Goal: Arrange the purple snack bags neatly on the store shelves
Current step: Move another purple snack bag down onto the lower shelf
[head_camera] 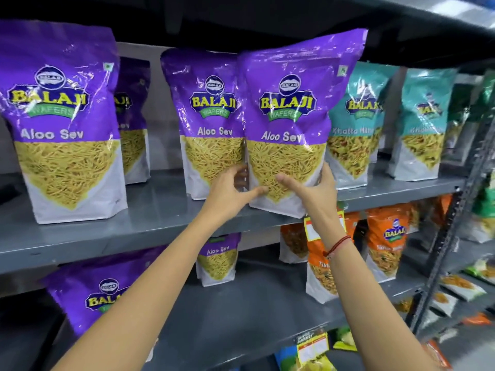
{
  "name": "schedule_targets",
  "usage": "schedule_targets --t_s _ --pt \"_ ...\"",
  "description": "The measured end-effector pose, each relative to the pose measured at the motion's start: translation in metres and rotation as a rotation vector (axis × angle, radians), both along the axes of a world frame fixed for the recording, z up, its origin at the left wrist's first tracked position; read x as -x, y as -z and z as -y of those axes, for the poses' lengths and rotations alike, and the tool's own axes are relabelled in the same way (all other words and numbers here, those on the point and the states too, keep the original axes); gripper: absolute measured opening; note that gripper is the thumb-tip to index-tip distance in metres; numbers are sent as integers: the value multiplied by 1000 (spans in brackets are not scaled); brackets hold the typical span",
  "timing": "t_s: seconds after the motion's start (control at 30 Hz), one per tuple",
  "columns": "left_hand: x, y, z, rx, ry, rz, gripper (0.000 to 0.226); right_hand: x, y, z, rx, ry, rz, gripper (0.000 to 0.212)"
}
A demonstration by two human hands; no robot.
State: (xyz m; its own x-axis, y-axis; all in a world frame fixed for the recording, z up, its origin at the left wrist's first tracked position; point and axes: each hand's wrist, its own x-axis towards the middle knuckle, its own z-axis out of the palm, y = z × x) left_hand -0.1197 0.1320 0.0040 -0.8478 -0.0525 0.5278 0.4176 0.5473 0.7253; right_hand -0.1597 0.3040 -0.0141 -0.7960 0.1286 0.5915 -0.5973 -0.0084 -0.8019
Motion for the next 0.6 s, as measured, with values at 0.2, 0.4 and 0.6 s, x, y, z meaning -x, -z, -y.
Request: schedule_targets --t_s 0.2,0.4,0.6 --pt "-23 13 -2 -40 170 80 97 -35 18 -20 124 -143 -64 79" --pt "-58 35 -6 -118 345 143 74 -58 56 -23 156 -226 -24 84" --pt "-91 119 11 -160 247 216 75 -70 132 -22 -71 -346 189 100"
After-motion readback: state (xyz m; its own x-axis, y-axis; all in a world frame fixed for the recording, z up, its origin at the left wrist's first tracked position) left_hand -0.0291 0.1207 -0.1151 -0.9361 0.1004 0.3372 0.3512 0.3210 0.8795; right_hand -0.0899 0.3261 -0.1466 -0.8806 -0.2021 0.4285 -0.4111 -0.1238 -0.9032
